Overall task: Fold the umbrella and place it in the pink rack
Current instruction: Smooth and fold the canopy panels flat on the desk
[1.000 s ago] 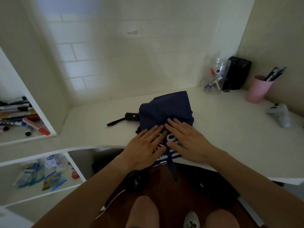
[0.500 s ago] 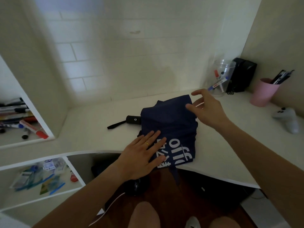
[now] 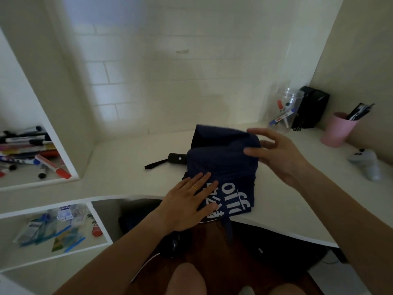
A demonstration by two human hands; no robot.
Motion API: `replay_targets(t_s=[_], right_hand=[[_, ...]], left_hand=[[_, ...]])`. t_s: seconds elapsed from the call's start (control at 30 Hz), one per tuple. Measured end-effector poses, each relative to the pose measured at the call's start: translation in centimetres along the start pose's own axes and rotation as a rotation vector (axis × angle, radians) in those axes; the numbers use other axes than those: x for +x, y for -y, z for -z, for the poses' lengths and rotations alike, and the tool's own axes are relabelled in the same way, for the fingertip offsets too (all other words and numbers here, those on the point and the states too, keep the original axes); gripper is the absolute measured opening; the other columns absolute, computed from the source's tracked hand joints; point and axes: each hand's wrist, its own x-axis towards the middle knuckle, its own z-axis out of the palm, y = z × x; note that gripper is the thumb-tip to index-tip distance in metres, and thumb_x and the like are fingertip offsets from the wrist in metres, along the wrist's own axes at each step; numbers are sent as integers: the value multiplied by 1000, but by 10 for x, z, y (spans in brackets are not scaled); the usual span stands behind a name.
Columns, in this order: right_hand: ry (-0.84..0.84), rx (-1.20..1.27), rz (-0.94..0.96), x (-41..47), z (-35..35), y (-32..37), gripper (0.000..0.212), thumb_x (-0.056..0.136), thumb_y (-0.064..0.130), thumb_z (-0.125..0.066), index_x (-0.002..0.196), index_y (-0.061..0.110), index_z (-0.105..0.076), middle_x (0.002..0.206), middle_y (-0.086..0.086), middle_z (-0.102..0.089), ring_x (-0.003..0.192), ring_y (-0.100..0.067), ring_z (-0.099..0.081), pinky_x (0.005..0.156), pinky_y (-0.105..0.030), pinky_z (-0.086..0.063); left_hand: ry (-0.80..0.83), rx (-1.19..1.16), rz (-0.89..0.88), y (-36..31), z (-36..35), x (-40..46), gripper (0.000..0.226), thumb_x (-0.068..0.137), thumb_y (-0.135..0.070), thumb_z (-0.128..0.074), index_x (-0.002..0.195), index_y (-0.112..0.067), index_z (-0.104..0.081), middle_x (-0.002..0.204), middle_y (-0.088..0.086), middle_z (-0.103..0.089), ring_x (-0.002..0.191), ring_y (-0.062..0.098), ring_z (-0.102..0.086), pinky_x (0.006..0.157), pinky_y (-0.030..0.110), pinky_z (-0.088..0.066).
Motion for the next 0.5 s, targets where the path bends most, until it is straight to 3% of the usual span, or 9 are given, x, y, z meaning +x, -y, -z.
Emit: replay_targets(t_s=[0.17, 0.3, 0.4, 0.5], right_hand=[[4, -221, 127, -50, -1, -47, 50, 74, -7, -81, 112, 24, -72, 96, -15, -70, 91, -22, -74, 77, -26, -59], [15, -377, 202, -59, 1, -81, 53, 77, -10, -78, 116, 24, -67, 86, -4, -63, 78, -13, -70, 72, -21, -57], [12, -458, 226, -56, 6, -97, 57, 76, -8, -79, 115, 31, -66, 81, 4, -54, 71, -12, -60, 71, -27, -56], [18, -512, 247, -53, 9, -104, 59, 74, -6, -80, 115, 34, -65, 80, 0, -52, 69, -21, -58, 72, -40, -55]], left_hand=[[-84, -21, 2, -2, -4, -3, 73, 97, -72, -6, 160, -36, -14, 170, -2, -8, 157, 16, -5, 127, 39, -10], [-247, -186, 8, -10, -1, -10, 62, 101, -63, -36, 154, -32, -35, 160, -2, -35, 147, 17, -32, 121, 38, -31], [-467, -502, 234, -20, 6, -13, 50, 92, -58, -61, 131, -29, -54, 130, -8, -57, 119, 6, -53, 101, 27, -47], [-656, -696, 469, -17, 14, -4, 43, 80, -45, -80, 110, -27, -56, 105, -11, -63, 95, 3, -61, 85, 25, -54]])
